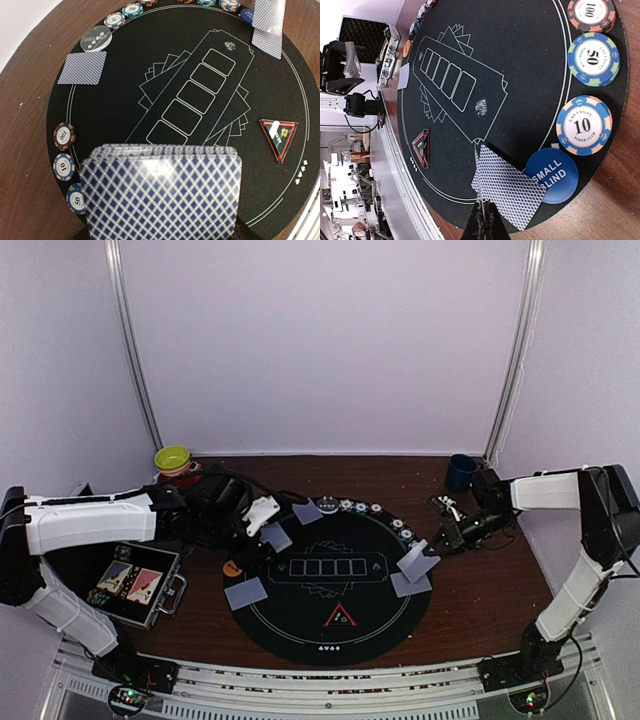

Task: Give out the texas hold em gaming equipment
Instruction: Distribute the poker card in the small blind area.

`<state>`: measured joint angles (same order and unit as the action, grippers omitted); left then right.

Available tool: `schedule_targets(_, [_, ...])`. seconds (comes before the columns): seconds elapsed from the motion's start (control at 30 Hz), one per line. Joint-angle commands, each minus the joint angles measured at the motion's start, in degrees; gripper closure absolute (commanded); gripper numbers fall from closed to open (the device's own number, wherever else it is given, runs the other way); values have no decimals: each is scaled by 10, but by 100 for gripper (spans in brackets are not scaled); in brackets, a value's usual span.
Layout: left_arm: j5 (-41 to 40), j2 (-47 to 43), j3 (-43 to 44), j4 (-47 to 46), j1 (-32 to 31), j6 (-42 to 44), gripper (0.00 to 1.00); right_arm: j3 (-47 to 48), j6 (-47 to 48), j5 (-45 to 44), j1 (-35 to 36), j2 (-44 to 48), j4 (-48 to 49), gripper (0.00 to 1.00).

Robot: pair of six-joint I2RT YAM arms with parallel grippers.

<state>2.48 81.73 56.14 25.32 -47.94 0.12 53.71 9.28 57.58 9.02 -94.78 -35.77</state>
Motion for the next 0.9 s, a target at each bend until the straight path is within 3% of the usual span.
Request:
schedule_targets(0.0, [-4,-18,5,-22,0,6,36,-1,18,-29,3,5,-2,100])
schedule_targets(0.87, [-7,-15,7,-22,0,6,36,36,73,-140,27,-14,-84,73])
